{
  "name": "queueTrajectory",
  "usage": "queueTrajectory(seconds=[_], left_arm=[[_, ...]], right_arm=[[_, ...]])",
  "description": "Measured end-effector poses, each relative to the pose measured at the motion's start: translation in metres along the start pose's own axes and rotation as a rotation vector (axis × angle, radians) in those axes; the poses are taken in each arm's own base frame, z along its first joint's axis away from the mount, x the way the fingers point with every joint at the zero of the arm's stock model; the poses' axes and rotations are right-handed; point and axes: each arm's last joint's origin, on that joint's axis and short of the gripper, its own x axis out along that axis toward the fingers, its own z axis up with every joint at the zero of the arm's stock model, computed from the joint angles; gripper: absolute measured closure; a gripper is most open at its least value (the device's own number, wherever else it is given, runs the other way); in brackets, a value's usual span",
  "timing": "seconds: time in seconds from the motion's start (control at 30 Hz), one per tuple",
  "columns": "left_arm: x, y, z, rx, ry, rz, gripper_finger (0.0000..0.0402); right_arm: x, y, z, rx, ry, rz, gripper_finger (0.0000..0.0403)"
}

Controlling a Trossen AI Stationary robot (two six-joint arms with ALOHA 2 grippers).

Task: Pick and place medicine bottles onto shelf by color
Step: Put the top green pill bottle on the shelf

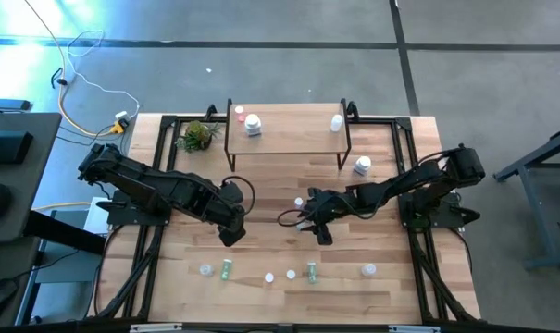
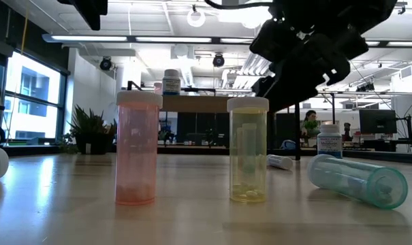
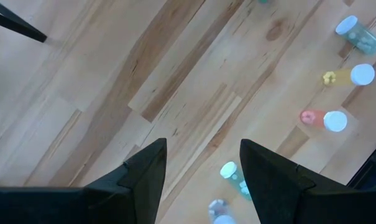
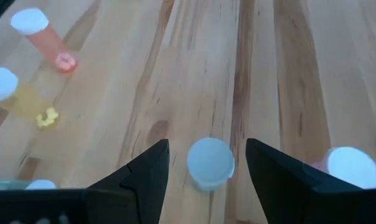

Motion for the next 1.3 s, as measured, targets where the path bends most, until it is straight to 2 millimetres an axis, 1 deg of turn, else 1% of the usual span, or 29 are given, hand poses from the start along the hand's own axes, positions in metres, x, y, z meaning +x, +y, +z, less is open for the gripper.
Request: queueTrajectory(seconds=[0.13,0.37,0.67,0.83,1.03,1.3], left_arm=[[0.0001,0.0001,0.0002,0.006,0.000,0.000,0.0206],[0.0002,0.0001,0.0004,0.007,-0.006,0.004,0.0206],[0.0004,0.0012,0.0020,0.037,-0.022,0.016,0.0206],[0.0009,0.0031,0.0045,0.028,-0.023,0.020,0.0206],[0.0010,0.0030,0.0046,0.044,-0.023,0.020,0.0206],[0.0010,0.0030,0.0046,0.044,-0.023,0.020,0.0206]], right_arm=[[0.0073,-0.0002,-0.0060,0.005,0.031,0.002,0.0199],[0.0085,-0.0010,-0.0061,0.004,0.028,-0.023,0.0202],[0.0085,-0.0012,-0.0065,0.003,0.031,-0.026,0.0262],[0.0085,-0.0009,-0.0068,0.004,0.035,-0.014,0.0282],[0.0085,-0.0007,-0.0066,0.028,0.034,-0.007,0.0299],[0.0085,-0.0007,-0.0066,0.050,0.034,-0.007,0.0302]])
